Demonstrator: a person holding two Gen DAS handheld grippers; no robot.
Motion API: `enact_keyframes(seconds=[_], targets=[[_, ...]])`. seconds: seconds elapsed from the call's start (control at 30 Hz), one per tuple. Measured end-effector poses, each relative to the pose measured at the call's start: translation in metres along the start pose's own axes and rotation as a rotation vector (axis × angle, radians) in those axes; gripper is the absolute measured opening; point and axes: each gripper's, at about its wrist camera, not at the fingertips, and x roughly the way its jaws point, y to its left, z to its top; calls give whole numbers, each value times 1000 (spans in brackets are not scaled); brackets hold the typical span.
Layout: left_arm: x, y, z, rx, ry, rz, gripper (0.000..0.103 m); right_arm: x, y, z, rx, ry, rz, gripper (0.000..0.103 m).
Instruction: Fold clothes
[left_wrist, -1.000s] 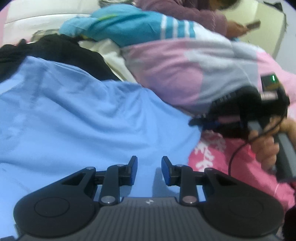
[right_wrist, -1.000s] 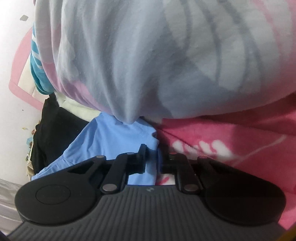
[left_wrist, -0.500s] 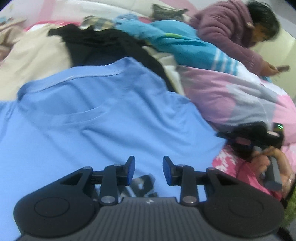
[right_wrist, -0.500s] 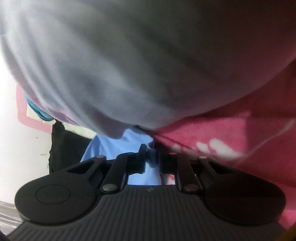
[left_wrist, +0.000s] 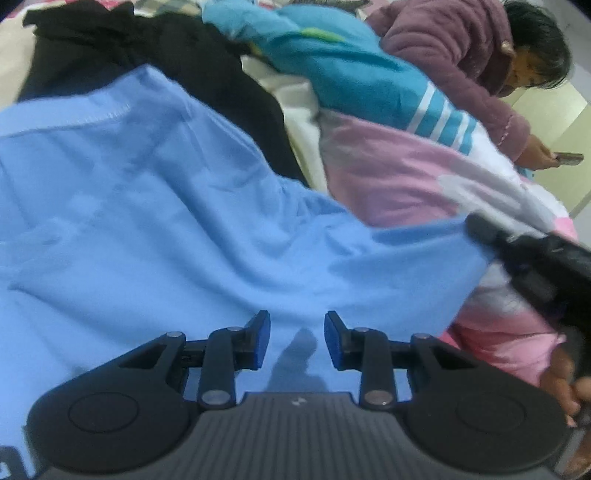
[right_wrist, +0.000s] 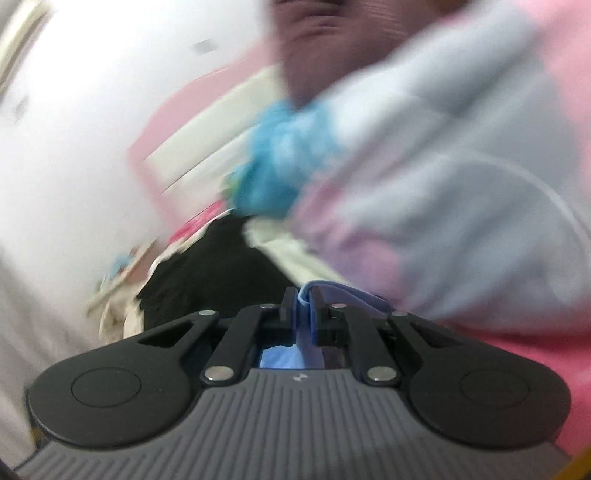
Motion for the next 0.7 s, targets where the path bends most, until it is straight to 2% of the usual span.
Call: enact_keyframes(seconds=[0.1, 0.17, 0.27, 0.33, 0.37, 0.43, 0.5, 0.57, 0.63, 0.7], targets=[[2, 8, -6, -24, 20, -12, 32, -1, 24, 1, -194, 23, 70, 5], [-2, 15, -9, -52, 31, -33, 32, 5, 32, 5, -238, 41, 88, 5], [-21, 30, -9, -111, 17, -82, 32, 16, 30, 7, -217, 52, 82, 5], [-39, 46, -7, -167, -9, -111, 32, 17, 39, 3, -264, 58, 124, 5], [-47, 54, -6, -187, -22, -116, 32, 14, 47, -3, -337, 67, 156, 5], [-63, 67, -3, -214, -48, -114, 33, 18, 78, -23, -581, 133, 247, 5], [-74, 74, -2, -210, -66, -104, 34, 16, 107, -60, -872, 222, 334, 6], [-77, 76, -3, -203, -63, -105, 35, 14, 123, -104, -1146, 292, 377, 6], [-75, 74, -7, -180, -47, -113, 37, 14, 129, -136, -1318, 327, 387, 7], [-72, 70, -12, -146, -28, -119, 38, 13, 132, -153, -1383, 338, 391, 8]])
